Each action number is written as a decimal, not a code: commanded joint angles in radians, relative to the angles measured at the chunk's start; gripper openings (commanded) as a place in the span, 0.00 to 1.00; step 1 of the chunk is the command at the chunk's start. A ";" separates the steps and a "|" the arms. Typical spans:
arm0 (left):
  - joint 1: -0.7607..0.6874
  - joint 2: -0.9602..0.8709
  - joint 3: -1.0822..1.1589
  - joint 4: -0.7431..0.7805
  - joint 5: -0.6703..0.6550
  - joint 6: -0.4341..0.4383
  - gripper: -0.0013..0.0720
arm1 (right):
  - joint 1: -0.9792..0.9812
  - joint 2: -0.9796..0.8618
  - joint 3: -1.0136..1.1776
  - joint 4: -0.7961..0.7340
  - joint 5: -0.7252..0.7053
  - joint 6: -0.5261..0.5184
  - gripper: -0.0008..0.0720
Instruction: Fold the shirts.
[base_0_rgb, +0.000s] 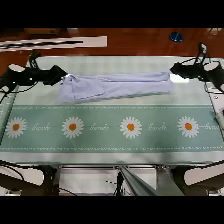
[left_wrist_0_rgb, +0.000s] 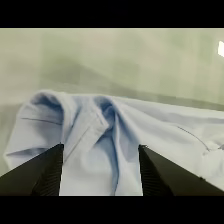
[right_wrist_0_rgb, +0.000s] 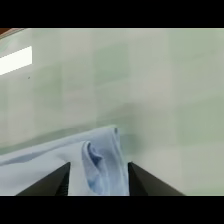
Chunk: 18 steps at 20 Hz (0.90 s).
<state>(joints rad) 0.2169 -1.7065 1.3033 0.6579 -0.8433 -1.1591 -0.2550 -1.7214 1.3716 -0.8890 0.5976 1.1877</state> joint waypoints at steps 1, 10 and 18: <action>0.109 0.026 0.000 0.000 -0.148 0.000 0.79 | -0.100 0.033 0.003 -0.011 0.094 0.115 0.61; 0.092 0.029 0.000 0.000 -0.300 0.068 0.75 | -0.161 -0.141 0.002 0.227 0.407 0.037 0.74; 0.048 0.029 0.000 -0.001 -0.307 0.074 0.69 | 0.003 -0.196 0.006 0.319 0.251 0.024 0.15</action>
<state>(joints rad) 0.2756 -1.6783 1.3033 0.6579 -1.1431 -1.0901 -0.2962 -1.9068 1.3731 -0.5961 0.8967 1.2228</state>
